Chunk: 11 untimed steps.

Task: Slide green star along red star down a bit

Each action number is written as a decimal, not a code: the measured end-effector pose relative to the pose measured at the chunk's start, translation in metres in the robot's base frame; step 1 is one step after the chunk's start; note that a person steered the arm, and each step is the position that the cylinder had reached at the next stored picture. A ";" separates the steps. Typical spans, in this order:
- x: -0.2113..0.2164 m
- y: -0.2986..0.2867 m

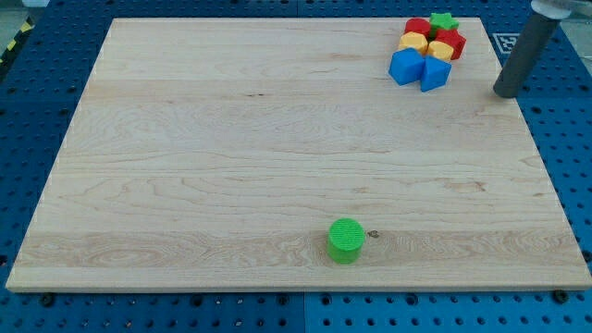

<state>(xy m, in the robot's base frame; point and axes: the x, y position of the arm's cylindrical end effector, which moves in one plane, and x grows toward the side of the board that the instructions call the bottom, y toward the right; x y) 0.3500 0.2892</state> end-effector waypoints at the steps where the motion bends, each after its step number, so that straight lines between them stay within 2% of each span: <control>1: -0.039 0.002; 3: -0.149 0.000; 4: -0.159 -0.009; 6: -0.157 -0.045; 8: -0.157 -0.052; 10: -0.155 -0.083; 11: -0.130 -0.083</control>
